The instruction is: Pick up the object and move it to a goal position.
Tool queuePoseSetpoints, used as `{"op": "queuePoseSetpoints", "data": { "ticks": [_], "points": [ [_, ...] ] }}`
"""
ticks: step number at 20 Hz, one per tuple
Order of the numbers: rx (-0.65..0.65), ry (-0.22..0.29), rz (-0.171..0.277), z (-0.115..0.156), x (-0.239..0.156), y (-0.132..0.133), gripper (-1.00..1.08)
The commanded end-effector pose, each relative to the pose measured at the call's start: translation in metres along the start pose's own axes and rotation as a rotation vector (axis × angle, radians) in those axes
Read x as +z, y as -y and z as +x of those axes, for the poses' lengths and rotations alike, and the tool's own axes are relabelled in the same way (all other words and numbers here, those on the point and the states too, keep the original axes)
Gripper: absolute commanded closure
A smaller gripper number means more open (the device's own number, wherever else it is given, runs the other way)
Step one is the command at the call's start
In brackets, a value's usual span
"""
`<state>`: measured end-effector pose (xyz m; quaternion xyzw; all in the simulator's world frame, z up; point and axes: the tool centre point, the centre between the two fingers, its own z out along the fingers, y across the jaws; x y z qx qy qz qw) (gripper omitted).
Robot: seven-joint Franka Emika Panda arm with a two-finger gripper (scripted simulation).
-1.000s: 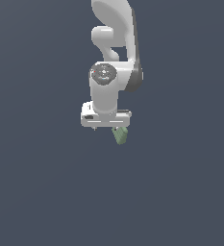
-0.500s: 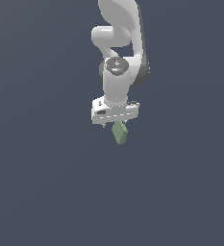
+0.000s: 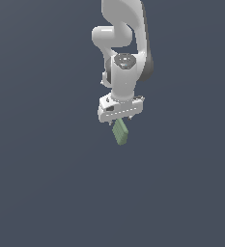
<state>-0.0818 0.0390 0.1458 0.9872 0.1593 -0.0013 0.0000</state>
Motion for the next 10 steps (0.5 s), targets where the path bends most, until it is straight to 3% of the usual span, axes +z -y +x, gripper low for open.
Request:
{"op": "queuePoseSetpoints", "data": {
  "ticks": [1, 10],
  "points": [
    [-0.008, -0.002, 0.000, -0.001, 0.000, 0.002, -0.92],
    [-0.006, -0.002, 0.000, -0.001, 0.020, 0.001, -0.92]
  ]
}}
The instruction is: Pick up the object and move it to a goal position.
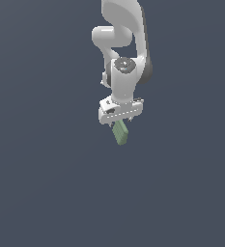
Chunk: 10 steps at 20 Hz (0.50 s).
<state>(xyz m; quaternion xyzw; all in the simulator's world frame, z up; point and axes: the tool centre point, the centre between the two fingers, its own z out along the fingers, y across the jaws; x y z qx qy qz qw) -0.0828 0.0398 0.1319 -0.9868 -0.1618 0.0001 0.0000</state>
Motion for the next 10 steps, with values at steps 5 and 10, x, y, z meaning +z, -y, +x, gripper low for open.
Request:
{"op": "queuePoseSetpoints", "data": {
  "ticks": [5, 10],
  "points": [
    [-0.003, 0.000, 0.000, -0.001, 0.029, 0.001, -0.92],
    [-0.003, 0.000, 0.000, -0.001, 0.036, 0.001, -0.92]
  ]
}}
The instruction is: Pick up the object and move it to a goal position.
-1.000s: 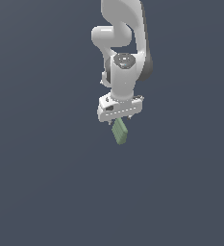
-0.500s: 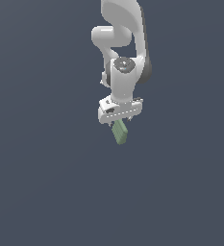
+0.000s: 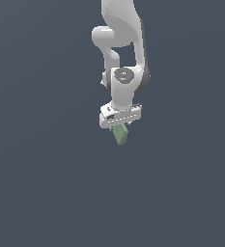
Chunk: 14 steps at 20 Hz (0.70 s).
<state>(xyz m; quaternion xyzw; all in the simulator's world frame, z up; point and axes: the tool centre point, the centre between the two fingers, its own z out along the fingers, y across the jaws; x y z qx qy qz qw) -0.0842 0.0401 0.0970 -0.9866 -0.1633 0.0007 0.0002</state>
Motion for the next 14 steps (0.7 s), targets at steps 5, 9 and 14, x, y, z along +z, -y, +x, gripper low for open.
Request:
{"op": "queuePoseSetpoints", "data": {
  "ticks": [5, 9, 14],
  "points": [
    [0.000, -0.001, -0.001, 0.0005, 0.0013, 0.0000, 1.08],
    [0.000, -0.001, -0.001, 0.0005, 0.0013, 0.0000, 1.08],
    [-0.001, -0.002, -0.001, 0.0010, -0.0015, -0.0004, 1.08]
  ]
}}
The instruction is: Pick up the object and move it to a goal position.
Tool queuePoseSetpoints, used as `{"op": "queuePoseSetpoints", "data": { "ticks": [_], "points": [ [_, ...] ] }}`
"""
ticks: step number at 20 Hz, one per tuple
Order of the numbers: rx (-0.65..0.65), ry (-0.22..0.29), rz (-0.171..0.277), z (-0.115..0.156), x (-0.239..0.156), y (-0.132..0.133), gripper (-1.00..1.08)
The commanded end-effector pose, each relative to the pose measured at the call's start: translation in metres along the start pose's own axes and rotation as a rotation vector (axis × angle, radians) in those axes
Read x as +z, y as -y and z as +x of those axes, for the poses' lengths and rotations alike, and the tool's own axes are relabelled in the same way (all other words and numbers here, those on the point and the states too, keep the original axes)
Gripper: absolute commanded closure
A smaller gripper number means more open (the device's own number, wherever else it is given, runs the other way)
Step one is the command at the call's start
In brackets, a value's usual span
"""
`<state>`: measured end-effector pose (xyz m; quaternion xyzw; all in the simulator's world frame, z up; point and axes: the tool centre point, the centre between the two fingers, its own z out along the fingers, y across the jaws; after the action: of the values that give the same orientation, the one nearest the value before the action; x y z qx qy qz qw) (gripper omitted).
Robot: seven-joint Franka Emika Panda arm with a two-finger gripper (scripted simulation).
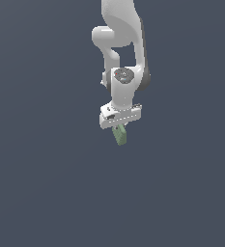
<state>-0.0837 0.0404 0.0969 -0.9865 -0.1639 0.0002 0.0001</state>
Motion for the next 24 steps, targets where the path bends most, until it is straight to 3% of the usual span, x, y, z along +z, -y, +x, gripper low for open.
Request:
{"op": "queuePoseSetpoints", "data": {
  "ticks": [1, 11, 24],
  "points": [
    [0.000, -0.001, 0.000, 0.001, -0.003, -0.001, 1.08],
    [0.000, -0.001, 0.000, 0.006, -0.051, -0.013, 1.08],
    [0.000, -0.001, 0.001, 0.022, -0.174, -0.045, 1.08]
  ]
}}
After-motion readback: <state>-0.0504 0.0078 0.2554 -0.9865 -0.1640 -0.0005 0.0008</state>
